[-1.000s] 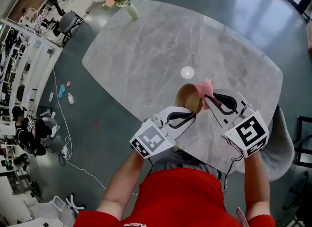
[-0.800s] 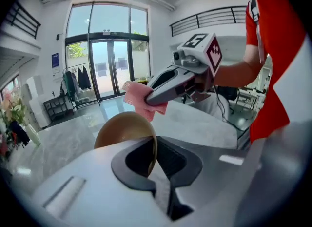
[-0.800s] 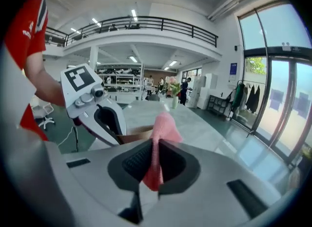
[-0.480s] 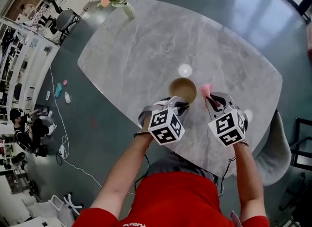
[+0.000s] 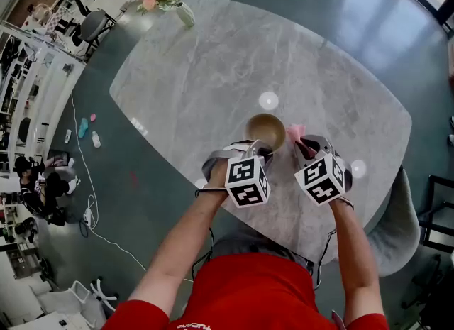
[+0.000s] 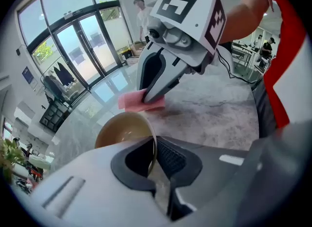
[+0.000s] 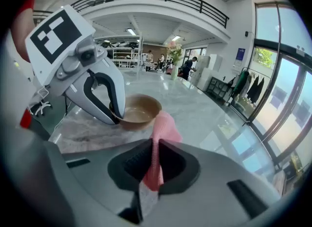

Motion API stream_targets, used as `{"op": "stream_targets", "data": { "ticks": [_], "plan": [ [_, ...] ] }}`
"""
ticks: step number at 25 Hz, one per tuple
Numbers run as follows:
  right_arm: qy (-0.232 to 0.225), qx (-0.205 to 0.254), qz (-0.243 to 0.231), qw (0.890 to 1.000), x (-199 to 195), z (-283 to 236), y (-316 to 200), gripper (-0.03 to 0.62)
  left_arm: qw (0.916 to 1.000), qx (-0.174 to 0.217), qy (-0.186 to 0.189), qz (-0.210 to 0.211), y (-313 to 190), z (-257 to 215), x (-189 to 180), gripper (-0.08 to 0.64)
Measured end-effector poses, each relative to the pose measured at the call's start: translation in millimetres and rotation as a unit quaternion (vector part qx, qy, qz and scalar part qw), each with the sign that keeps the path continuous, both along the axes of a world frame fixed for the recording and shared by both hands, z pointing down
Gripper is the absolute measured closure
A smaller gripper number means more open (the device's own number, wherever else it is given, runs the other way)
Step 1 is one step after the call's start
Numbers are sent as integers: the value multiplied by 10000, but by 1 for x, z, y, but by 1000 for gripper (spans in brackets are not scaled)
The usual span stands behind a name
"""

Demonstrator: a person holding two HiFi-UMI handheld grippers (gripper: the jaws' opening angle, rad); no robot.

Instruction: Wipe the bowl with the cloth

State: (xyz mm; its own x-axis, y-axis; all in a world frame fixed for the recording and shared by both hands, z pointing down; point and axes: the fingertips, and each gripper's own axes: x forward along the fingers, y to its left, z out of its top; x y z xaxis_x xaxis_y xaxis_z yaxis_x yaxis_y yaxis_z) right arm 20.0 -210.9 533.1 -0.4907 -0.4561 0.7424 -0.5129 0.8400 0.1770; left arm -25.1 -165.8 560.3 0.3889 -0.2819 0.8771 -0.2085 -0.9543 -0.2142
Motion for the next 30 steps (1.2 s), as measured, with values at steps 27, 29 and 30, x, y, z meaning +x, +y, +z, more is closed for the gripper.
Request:
{"op": "stream_targets", "data": {
  "ticks": [27, 29, 30],
  "plan": [
    [176, -476, 36, 9987, -3, 30, -1, 430, 9996, 251, 44, 118, 1, 3, -4, 529],
    [51, -471, 58, 9989, -4, 25, 1, 422, 9995, 224, 213, 76, 3, 0, -4, 511],
    [-19, -467, 78, 9989, -4, 21, 2, 419, 9993, 202, 309, 53, 5, -2, -3, 503]
  ]
}}
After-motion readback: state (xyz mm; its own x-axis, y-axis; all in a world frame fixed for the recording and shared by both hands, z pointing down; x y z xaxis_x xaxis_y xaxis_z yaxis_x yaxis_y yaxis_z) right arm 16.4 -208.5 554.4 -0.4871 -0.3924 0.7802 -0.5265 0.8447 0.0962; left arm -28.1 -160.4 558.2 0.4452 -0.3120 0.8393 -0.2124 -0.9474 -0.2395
